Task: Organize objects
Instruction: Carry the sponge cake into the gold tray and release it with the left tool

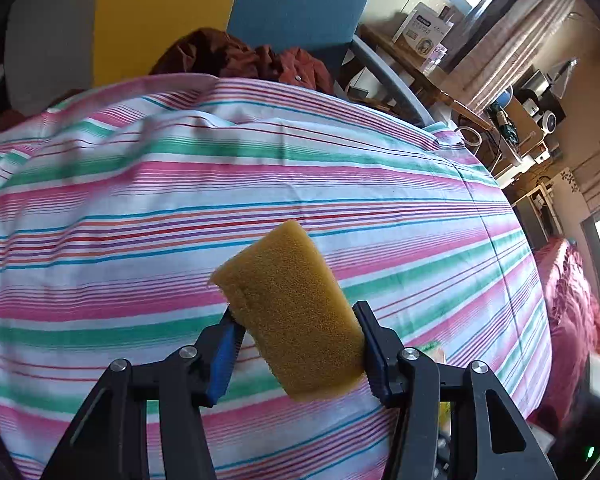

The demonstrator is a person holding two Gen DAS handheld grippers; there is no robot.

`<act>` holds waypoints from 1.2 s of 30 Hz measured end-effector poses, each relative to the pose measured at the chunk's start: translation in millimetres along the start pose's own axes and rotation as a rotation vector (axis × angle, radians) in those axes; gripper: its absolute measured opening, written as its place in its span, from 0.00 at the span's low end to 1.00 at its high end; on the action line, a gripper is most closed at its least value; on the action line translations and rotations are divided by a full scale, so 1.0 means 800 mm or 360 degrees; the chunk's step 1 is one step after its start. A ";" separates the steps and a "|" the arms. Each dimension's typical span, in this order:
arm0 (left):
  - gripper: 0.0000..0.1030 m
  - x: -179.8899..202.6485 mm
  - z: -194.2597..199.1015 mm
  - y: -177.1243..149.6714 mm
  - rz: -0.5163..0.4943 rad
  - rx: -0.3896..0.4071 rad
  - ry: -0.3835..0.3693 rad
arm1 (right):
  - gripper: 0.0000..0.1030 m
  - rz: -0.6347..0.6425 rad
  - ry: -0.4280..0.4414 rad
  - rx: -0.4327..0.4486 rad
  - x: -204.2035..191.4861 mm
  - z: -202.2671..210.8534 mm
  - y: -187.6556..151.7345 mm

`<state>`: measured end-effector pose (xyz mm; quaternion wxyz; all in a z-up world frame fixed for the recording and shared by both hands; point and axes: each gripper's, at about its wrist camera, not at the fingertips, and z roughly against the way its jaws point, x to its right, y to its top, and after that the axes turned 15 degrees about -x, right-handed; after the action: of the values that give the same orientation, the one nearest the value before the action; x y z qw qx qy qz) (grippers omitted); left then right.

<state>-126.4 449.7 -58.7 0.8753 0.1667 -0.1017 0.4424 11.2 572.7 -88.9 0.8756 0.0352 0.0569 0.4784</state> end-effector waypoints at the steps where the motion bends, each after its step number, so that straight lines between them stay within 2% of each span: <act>1: 0.53 -0.010 0.014 -0.017 -0.0021 0.0027 0.0011 | 0.36 0.0052 0.0012 0.0023 -0.008 0.003 -0.001; 4: 0.53 -0.034 0.044 -0.067 -0.0094 0.0087 0.0100 | 0.36 0.0237 0.0010 0.0096 -0.040 0.008 -0.007; 5: 0.53 -0.039 0.052 -0.084 -0.0126 0.0108 0.0131 | 0.36 0.0299 0.0009 0.0103 -0.052 0.005 0.006; 8: 0.53 -0.054 0.068 -0.131 -0.0161 0.0143 0.0214 | 0.36 0.0452 -0.0016 0.0092 -0.077 -0.011 0.010; 16: 0.54 -0.064 0.077 -0.208 -0.0182 0.0240 0.0386 | 0.36 0.0544 -0.0032 0.0066 -0.091 -0.021 -0.006; 21: 0.54 -0.055 0.056 -0.230 -0.0251 0.0184 0.0410 | 0.36 0.0569 -0.0052 0.0044 -0.097 -0.025 -0.010; 25: 0.54 -0.055 0.042 -0.233 -0.0269 0.0165 0.0412 | 0.36 0.0559 -0.0059 0.0041 -0.097 -0.027 -0.008; 32: 0.54 -0.079 0.037 -0.223 -0.0137 0.0130 0.0281 | 0.35 0.0600 -0.0091 0.0052 -0.097 -0.029 -0.010; 36: 0.54 -0.076 0.036 -0.226 -0.0142 0.0143 0.0292 | 0.35 0.0661 -0.0092 0.0052 -0.102 -0.031 -0.014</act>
<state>-17.2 293.8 -88.1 0.8914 0.1689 0.0064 0.4206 -26.5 497.8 -109.3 0.7588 0.0741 0.0311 0.6464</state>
